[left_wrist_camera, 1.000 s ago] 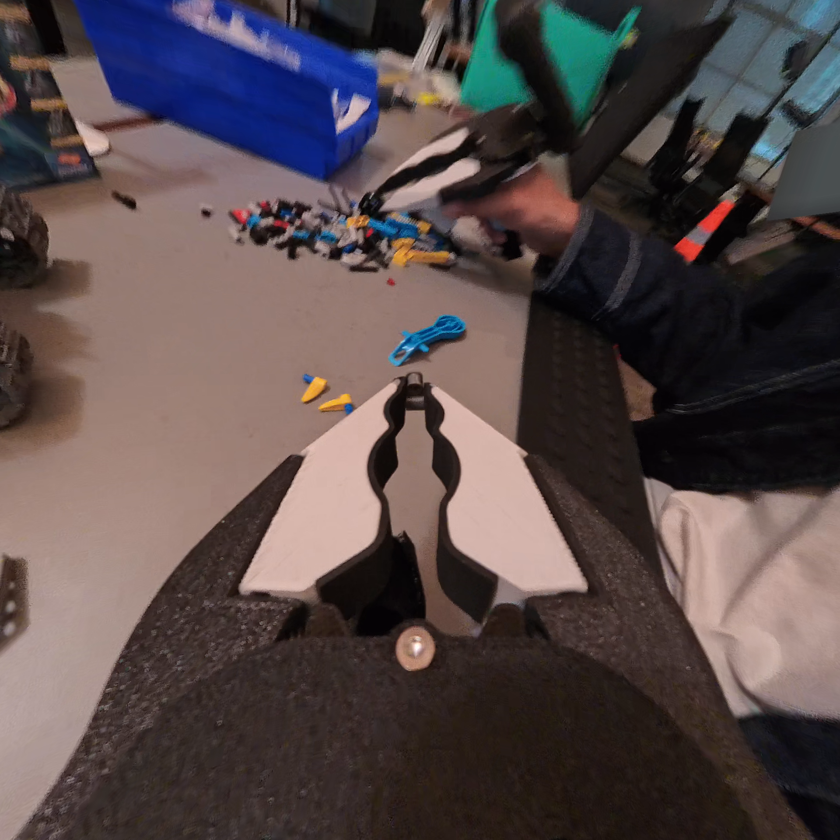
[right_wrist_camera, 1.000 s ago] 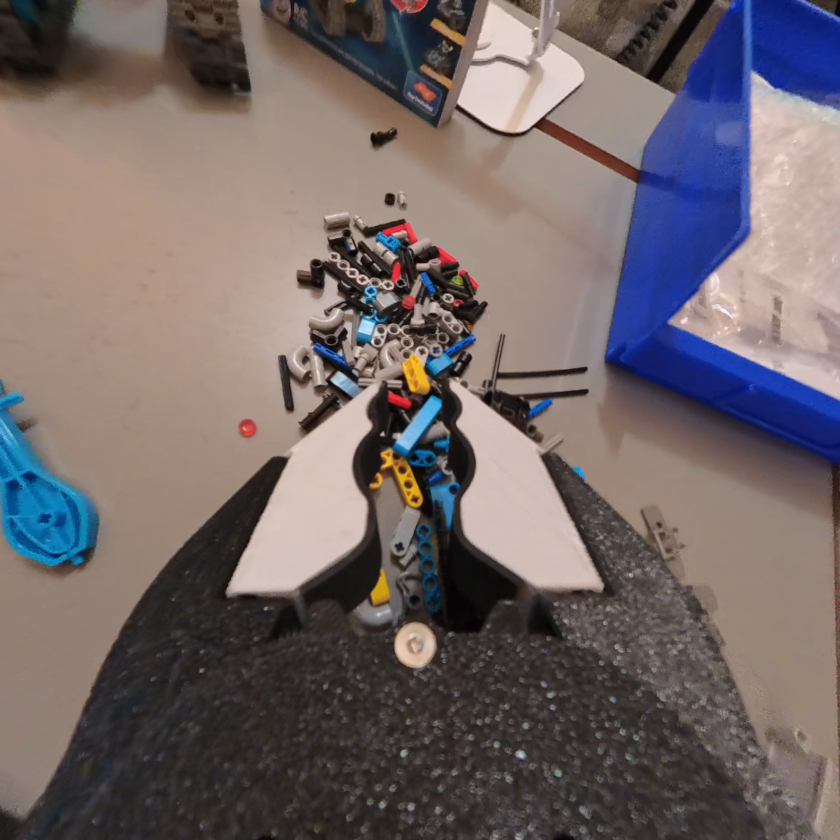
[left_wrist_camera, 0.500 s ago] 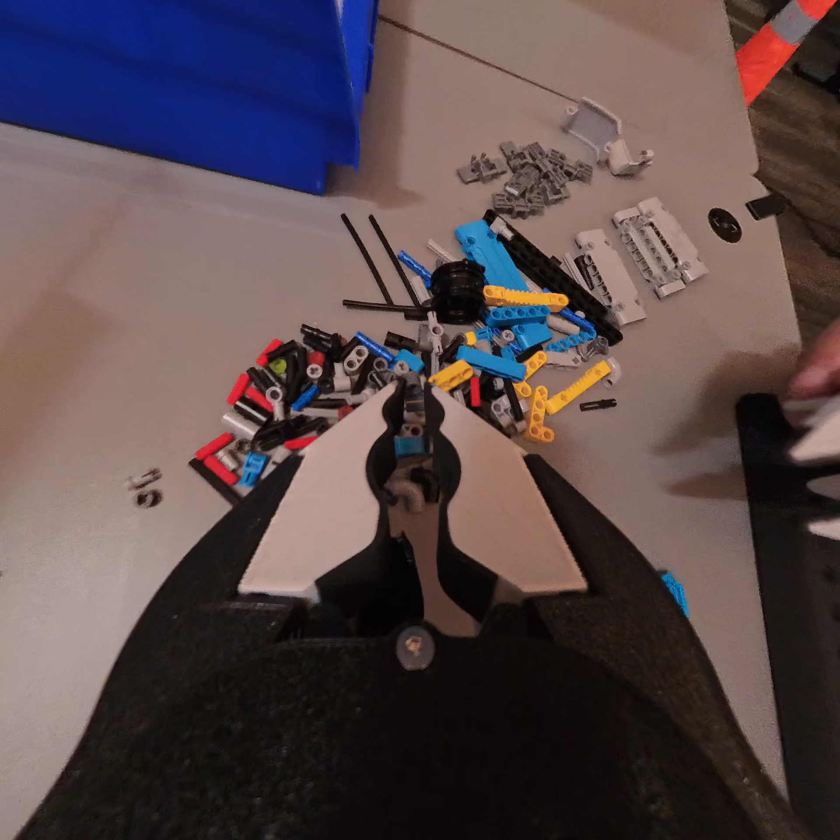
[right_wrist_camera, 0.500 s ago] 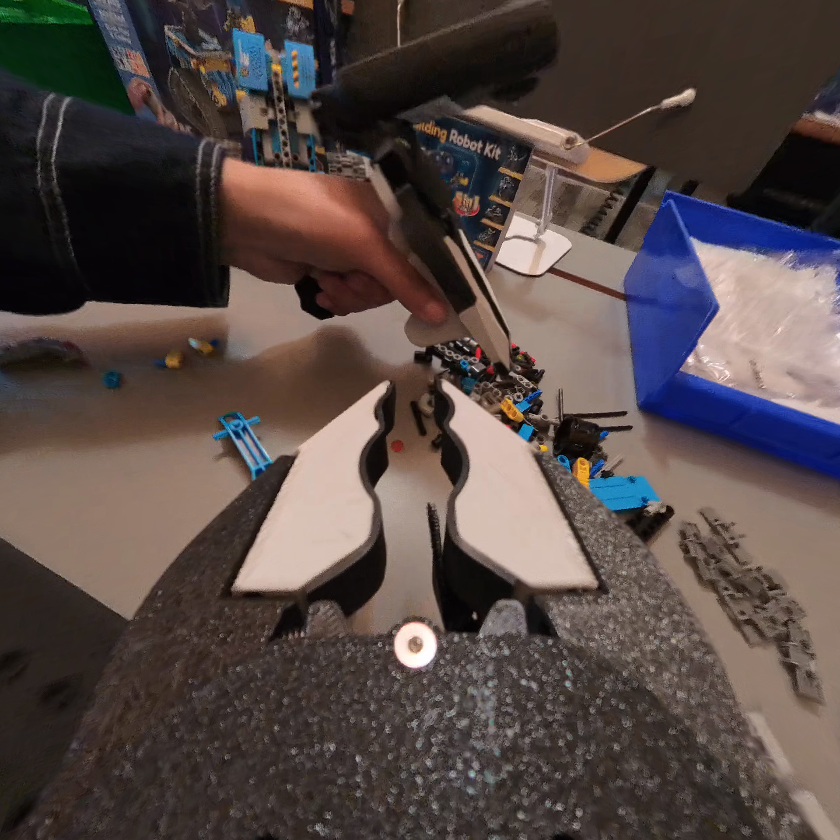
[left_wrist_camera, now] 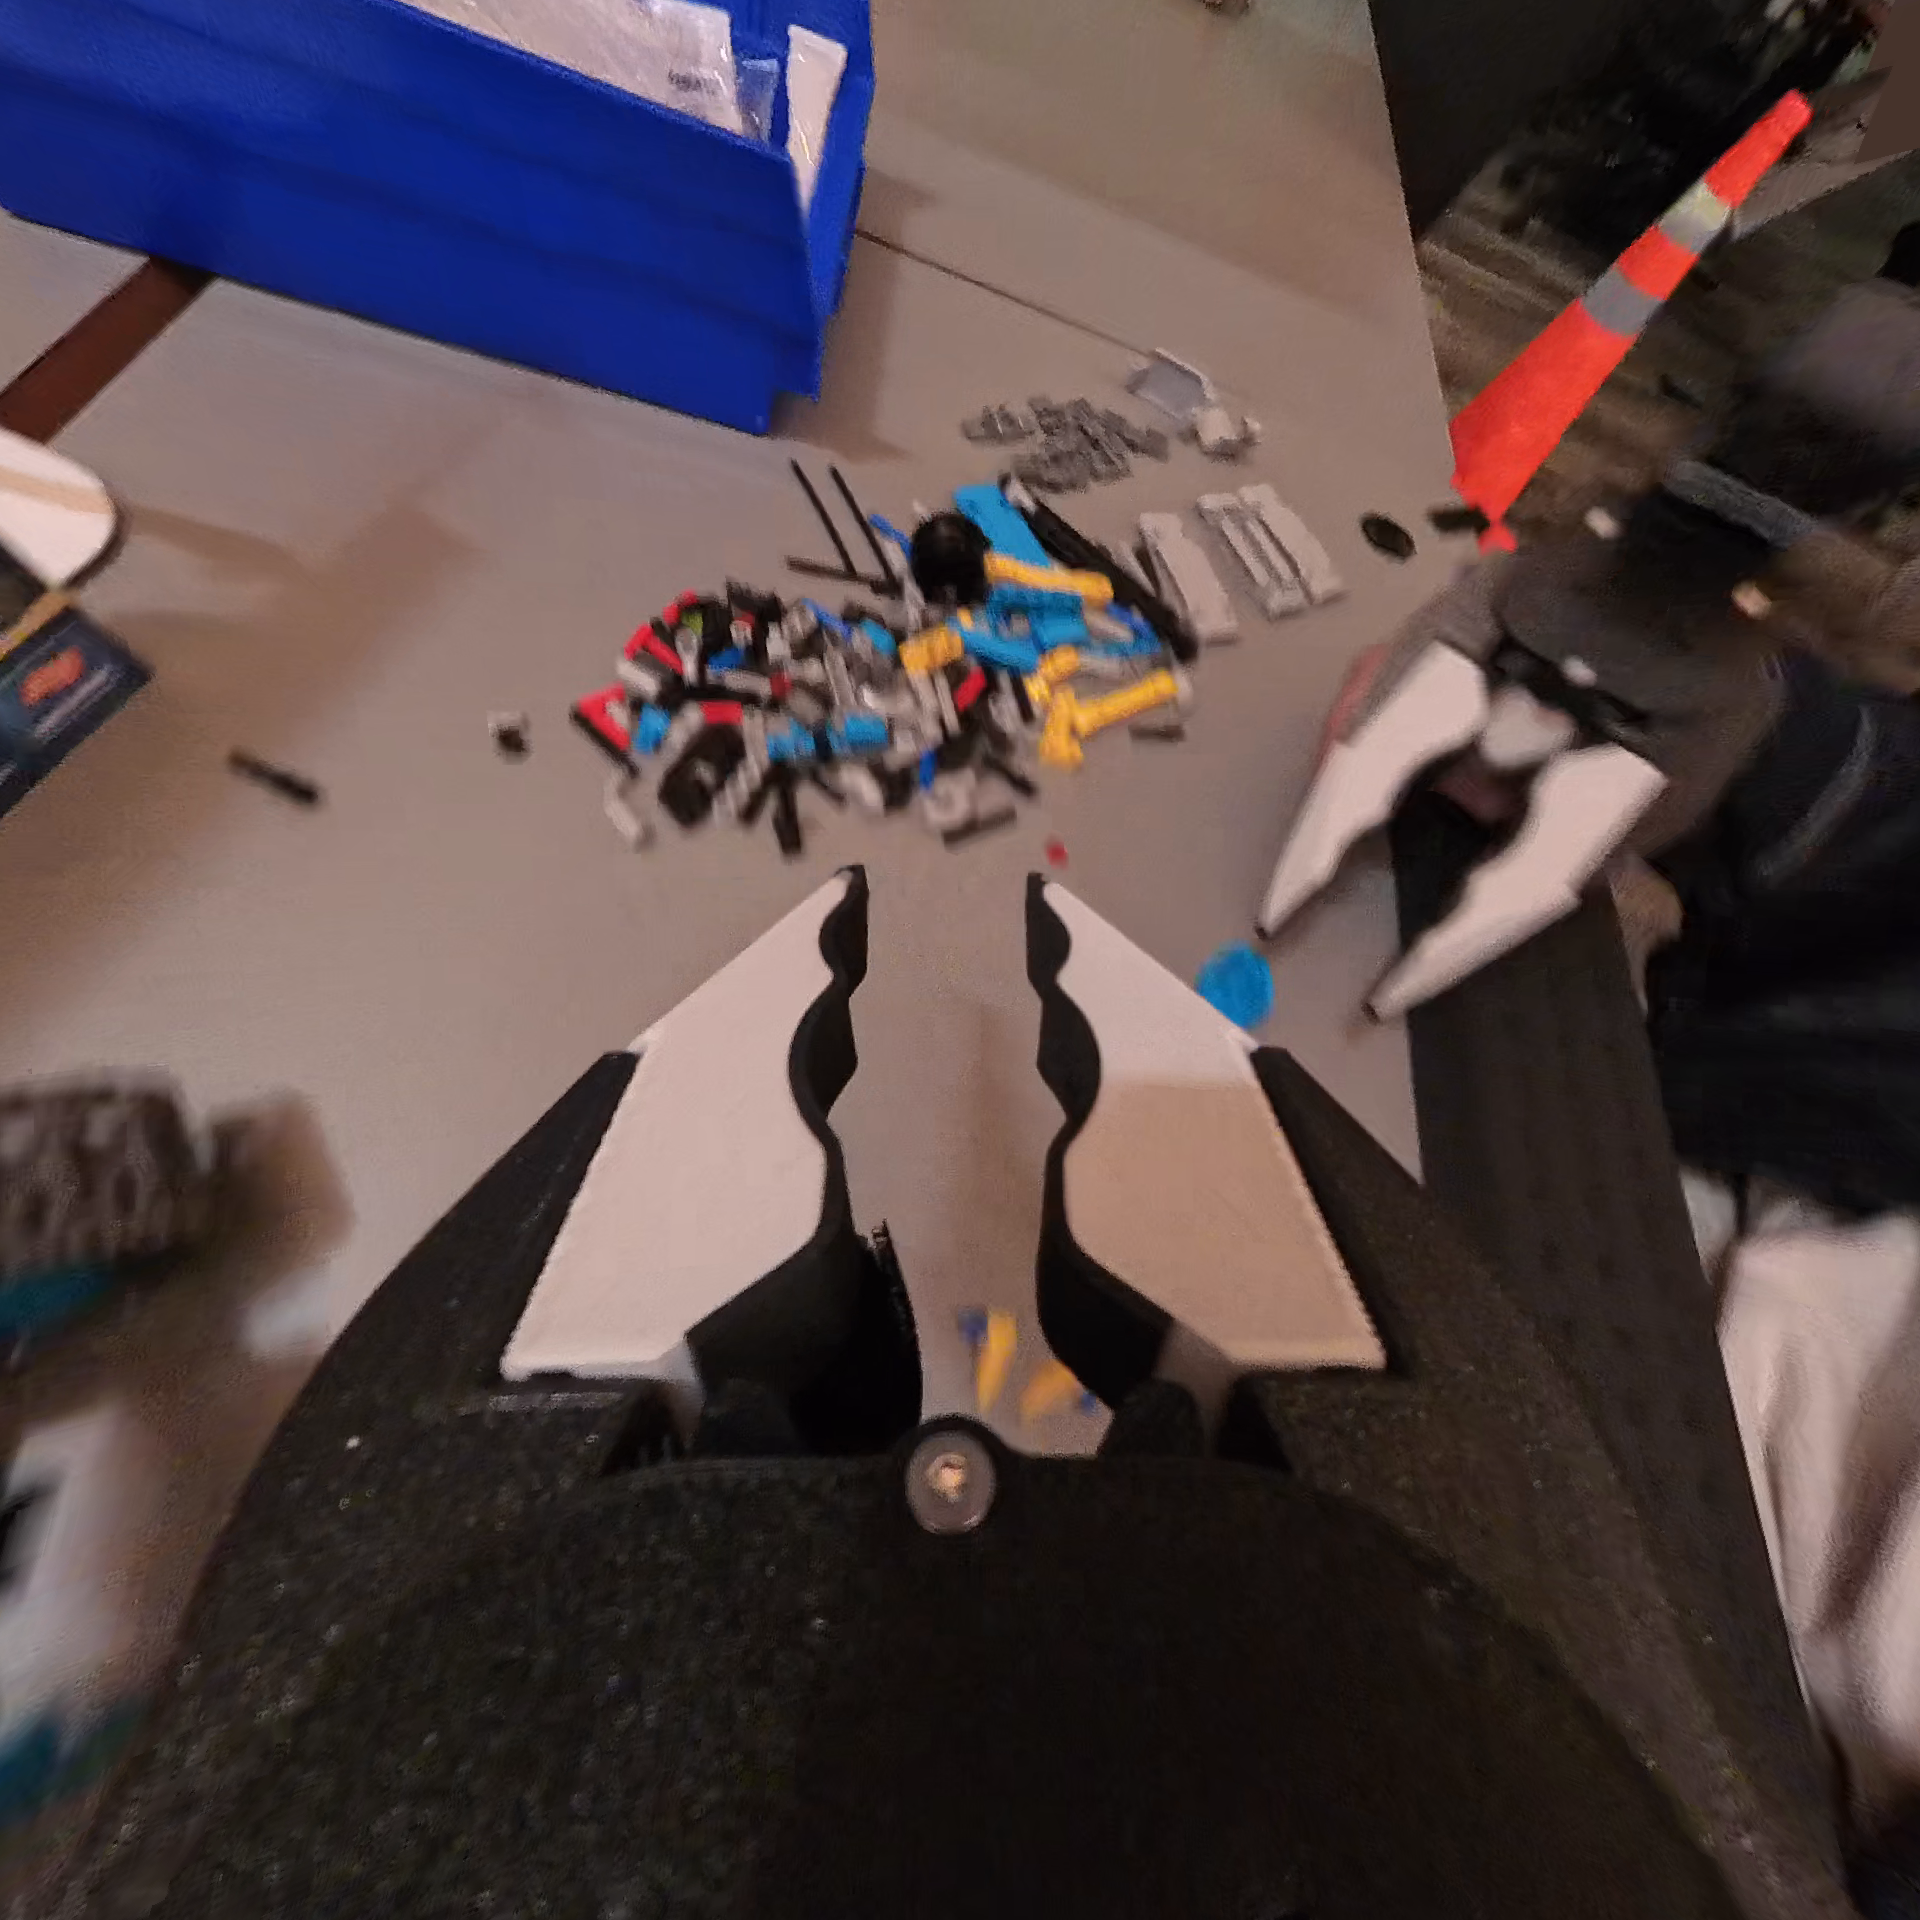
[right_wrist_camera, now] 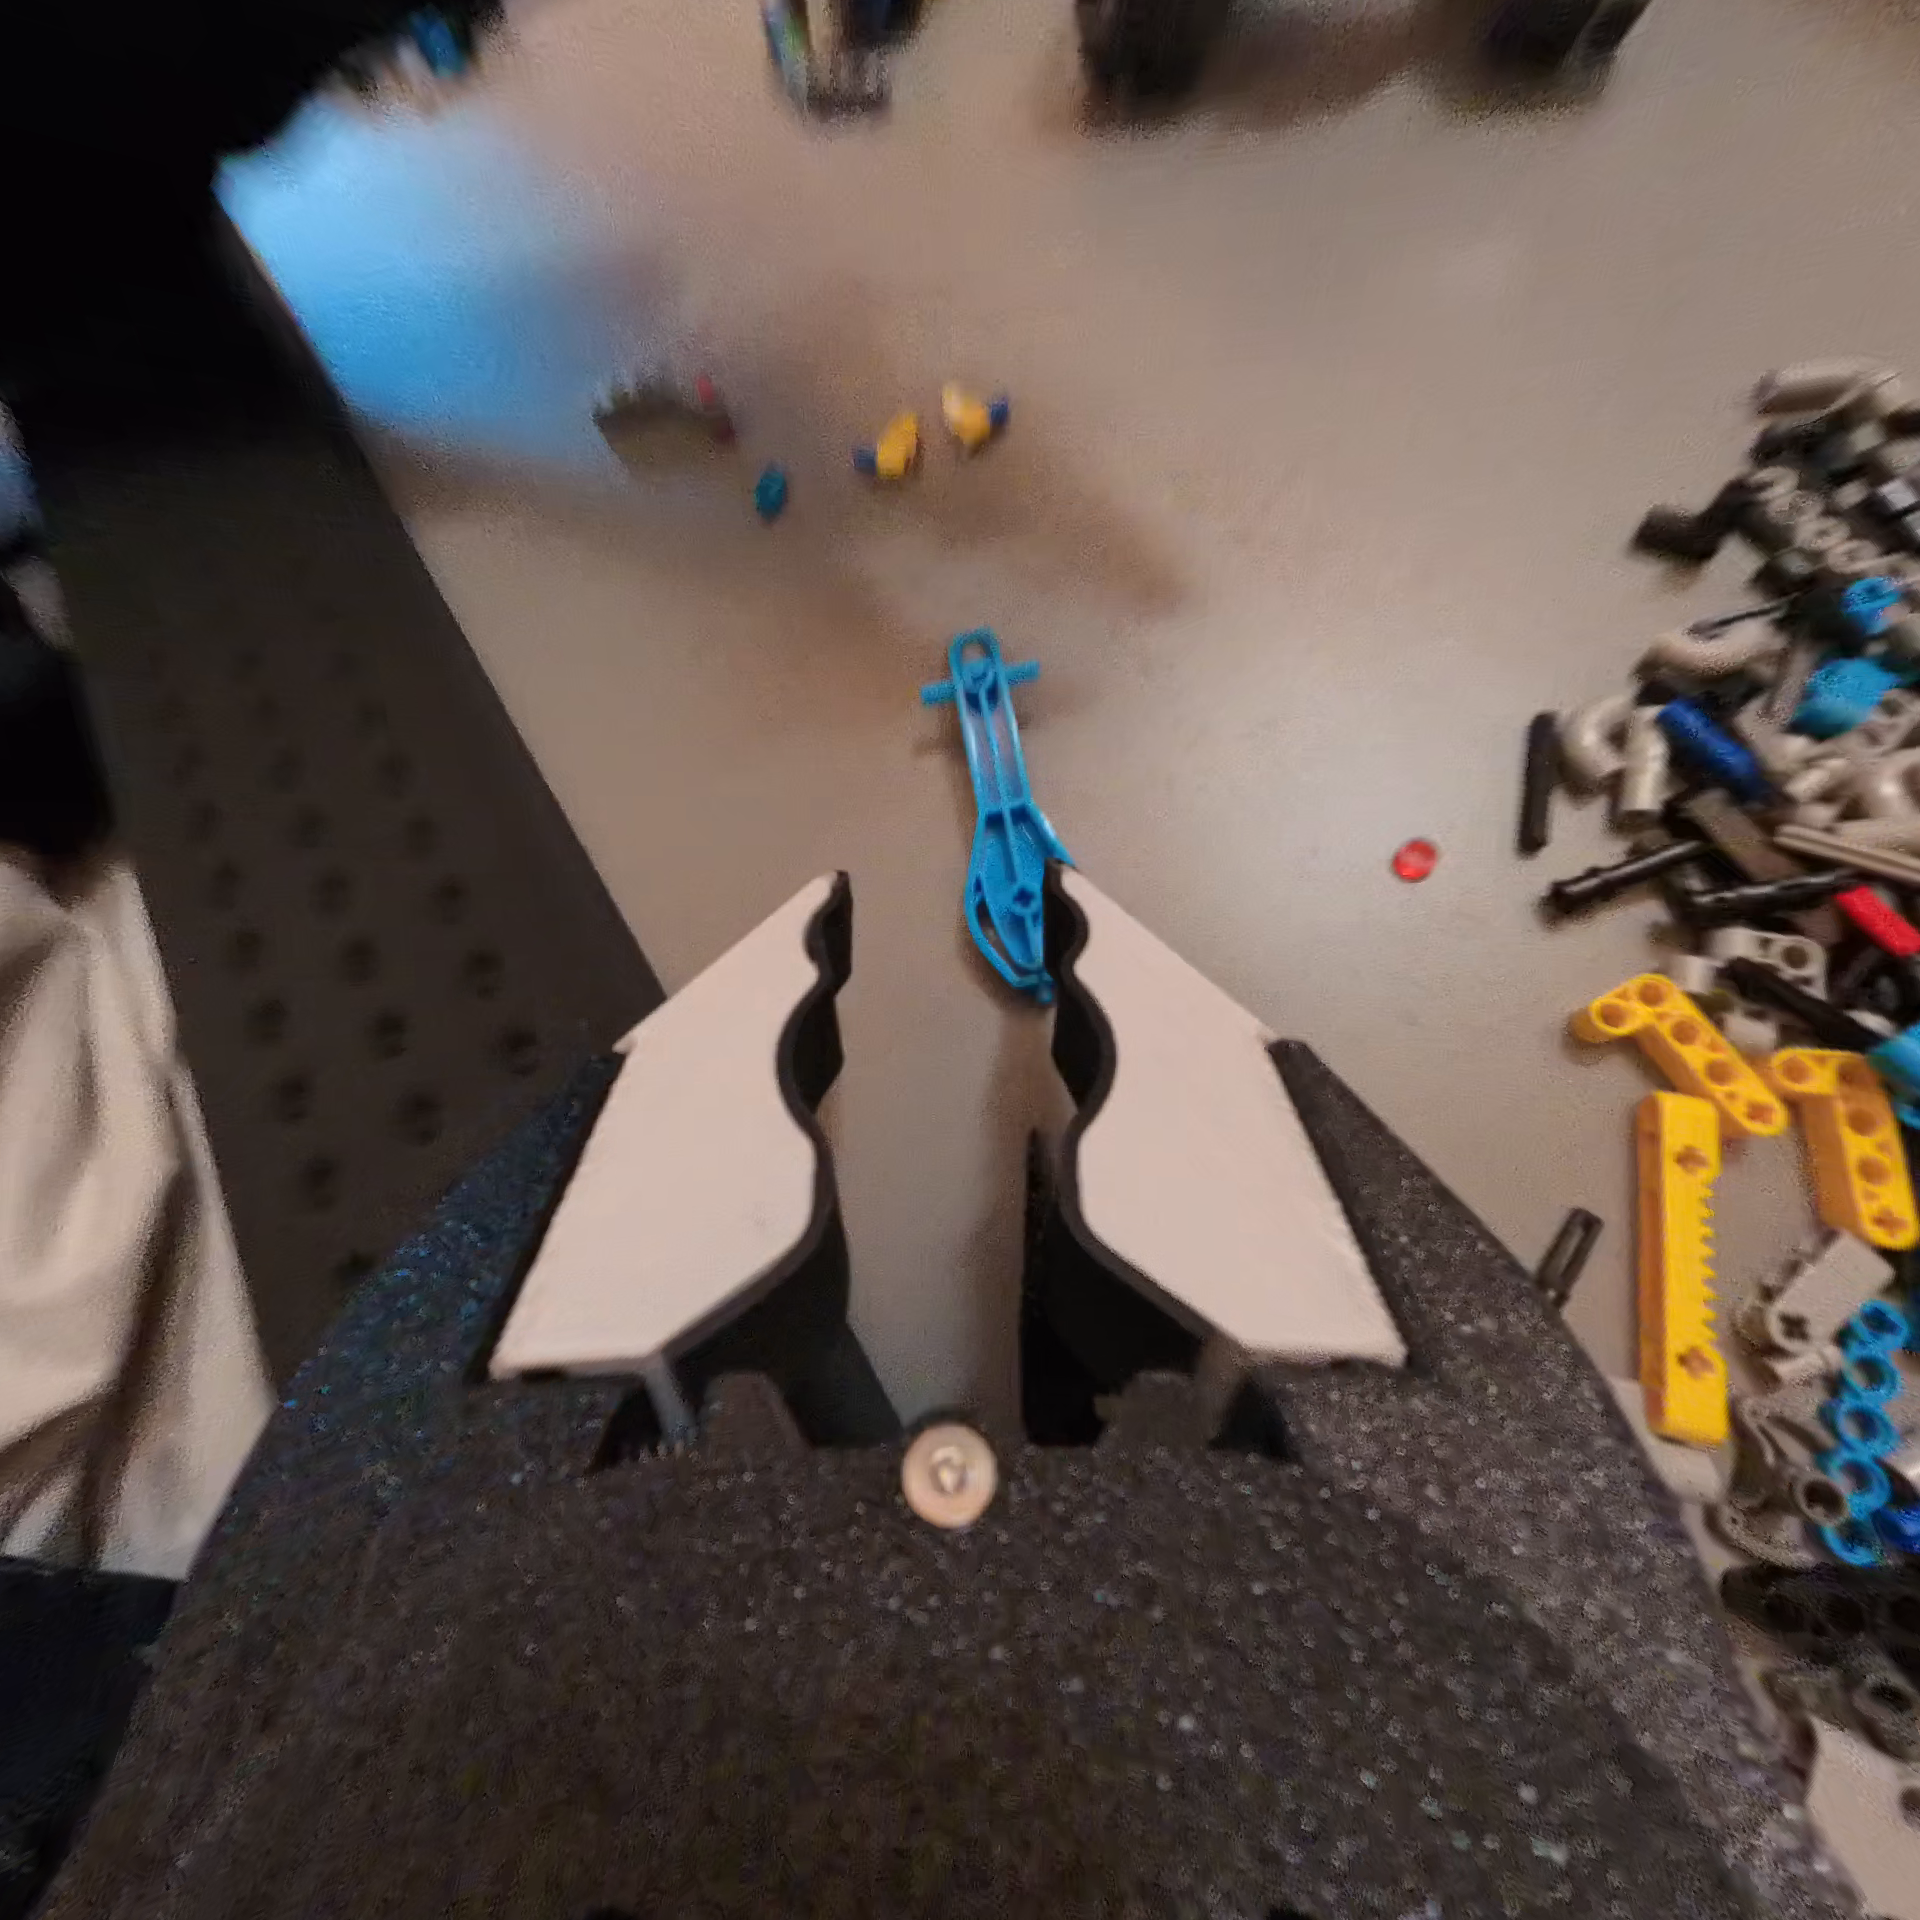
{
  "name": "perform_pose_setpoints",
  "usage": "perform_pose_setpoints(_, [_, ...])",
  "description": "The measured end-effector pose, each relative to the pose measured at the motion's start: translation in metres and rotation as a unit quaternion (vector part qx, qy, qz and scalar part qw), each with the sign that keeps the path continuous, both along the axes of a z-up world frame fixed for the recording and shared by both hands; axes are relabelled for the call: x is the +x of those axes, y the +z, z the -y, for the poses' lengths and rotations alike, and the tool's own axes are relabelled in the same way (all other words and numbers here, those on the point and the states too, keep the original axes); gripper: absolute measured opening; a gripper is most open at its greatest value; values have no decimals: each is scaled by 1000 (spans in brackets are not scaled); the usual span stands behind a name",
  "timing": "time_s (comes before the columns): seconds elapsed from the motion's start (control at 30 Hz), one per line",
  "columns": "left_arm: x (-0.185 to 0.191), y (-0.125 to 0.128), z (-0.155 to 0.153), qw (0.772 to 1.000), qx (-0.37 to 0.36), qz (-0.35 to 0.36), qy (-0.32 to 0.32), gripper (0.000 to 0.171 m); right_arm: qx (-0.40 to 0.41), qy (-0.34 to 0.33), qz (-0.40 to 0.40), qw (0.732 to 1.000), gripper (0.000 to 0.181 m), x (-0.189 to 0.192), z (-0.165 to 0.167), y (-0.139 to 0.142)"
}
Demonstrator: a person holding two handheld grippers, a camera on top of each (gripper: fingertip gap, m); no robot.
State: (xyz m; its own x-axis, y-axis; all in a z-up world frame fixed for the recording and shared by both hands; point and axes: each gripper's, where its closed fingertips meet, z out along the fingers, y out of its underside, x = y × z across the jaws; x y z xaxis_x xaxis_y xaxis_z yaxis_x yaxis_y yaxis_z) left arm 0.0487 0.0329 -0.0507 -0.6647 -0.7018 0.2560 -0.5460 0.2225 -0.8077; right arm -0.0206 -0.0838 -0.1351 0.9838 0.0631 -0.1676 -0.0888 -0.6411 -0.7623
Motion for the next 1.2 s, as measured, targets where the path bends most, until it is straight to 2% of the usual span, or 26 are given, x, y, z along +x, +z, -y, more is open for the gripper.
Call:
perform_pose_setpoints(0.07, [-49,-4,-30,999,37,14,14,29,-44,9,55,997,35,-1,-6,-17])
perform_pose_setpoints(0.17, [-118,-25,-70,996,70,12,58,27,-22,14,84,996,35,-7,-25,-8])
perform_pose_setpoints(0.3, [-184,-59,-71,995,41,-30,85,27,32,36,69,996,31,-35,-66,8])
perform_pose_setpoints(0.4, [-193,-78,-61,993,42,-29,108,27,5,73,77,994,34,-62,-99,-4])
perform_pose_setpoints(0.5, [-185,-84,-46,993,45,-23,102,27,-3,86,116,989,34,-73,-127,-9])
perform_pose_setpoints(0.6, [-169,-89,-35,994,60,-18,87,28,-2,99,105,990,32,-83,-140,-12])
perform_pose_setpoints(0.7, [-160,-108,-32,990,110,-40,73,27,13,100,87,991,30,-83,-141,-10])
perform_pose_setpoints(0.77, [-158,-108,-34,989,118,-38,77,6,38,95,67,992,28,-82,-140,-2])
perform_pose_setpoints(0.8, [-159,-102,-29,993,89,-40,73,6,55,89,54,993,27,-80,-140,4])
perform_pose_setpoints(0.87, [-160,-71,-13,996,-52,-27,68,6,102,75,8,992,25,-78,-140,23])
perform_pose_setpoints(0.97, [-161,-24,-9,969,-237,-6,68,6,205,76,-136,966,23,-84,-136,69])
perform_pose_setpoints(1.07, [-162,-4,-6,948,-314,4,58,5,268,89,-242,928,16,-91,-129,99])
perform_pose_setpoints(1.2, [-163,9,0,930,-366,10,45,5,276,83,-248,925,9,-88,-126,101])
